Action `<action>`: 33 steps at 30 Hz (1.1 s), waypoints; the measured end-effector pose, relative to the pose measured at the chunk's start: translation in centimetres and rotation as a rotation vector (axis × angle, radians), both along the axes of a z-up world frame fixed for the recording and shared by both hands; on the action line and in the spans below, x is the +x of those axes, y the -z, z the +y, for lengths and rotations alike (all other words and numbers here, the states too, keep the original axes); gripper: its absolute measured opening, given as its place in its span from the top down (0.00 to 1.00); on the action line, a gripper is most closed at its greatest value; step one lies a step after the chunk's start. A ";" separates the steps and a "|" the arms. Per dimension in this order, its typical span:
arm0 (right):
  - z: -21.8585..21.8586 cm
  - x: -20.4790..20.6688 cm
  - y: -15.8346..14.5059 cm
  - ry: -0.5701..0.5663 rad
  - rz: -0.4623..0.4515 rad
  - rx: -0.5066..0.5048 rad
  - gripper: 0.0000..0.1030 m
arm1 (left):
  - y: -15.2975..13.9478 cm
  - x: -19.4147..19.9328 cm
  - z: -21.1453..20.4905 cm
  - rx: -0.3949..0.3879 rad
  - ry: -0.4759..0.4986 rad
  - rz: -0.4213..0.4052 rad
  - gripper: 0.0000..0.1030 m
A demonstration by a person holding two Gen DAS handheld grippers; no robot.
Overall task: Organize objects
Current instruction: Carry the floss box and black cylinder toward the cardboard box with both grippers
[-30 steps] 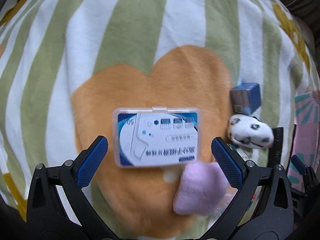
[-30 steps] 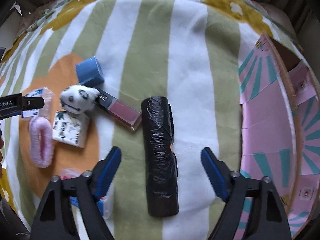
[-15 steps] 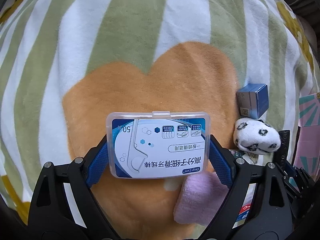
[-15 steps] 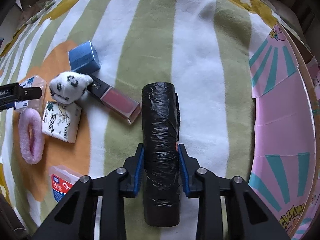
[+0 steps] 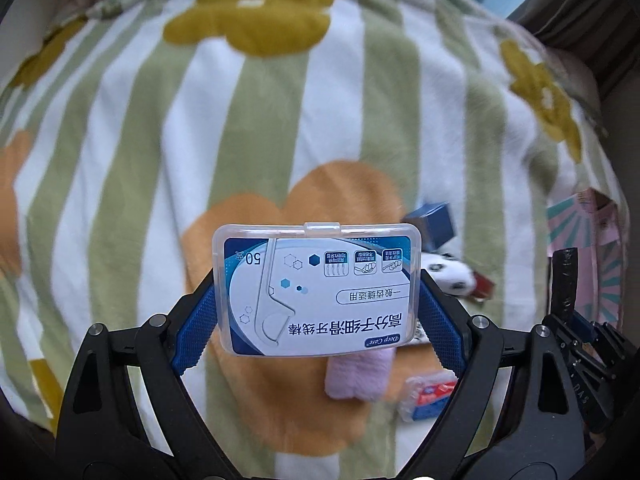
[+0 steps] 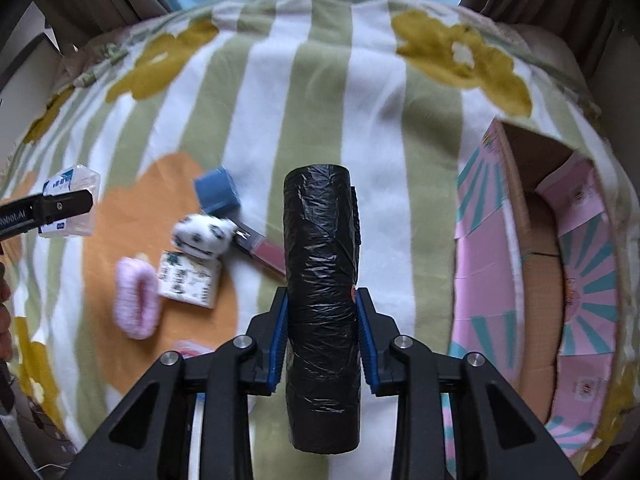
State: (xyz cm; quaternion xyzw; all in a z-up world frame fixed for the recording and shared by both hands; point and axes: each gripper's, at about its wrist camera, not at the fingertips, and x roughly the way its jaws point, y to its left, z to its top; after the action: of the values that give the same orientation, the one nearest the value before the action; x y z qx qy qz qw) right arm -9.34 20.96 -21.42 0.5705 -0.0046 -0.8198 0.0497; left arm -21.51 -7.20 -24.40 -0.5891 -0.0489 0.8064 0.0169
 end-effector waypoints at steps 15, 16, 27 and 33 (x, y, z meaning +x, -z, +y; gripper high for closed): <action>-1.6 4.4 -13.1 -0.016 0.105 -0.065 0.72 | -14.7 11.9 1.7 0.039 0.058 0.162 0.14; -1.7 4.7 -13.5 -0.012 0.111 -0.067 0.72 | -15.1 12.5 1.8 0.048 0.066 0.164 0.14; 0.5 6.4 -15.7 0.056 0.145 -0.088 0.72 | -17.7 14.1 5.0 0.046 0.193 0.205 0.14; 5.4 7.0 -16.3 0.127 0.159 -0.081 0.72 | -19.3 13.1 9.8 0.057 0.275 0.238 0.14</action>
State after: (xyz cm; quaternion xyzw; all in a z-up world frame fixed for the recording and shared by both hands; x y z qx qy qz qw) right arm -2.35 26.41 -5.08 0.4996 -0.0699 -0.8632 0.0208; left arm -8.37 2.57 -5.15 -0.4900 0.0116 0.8588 0.1493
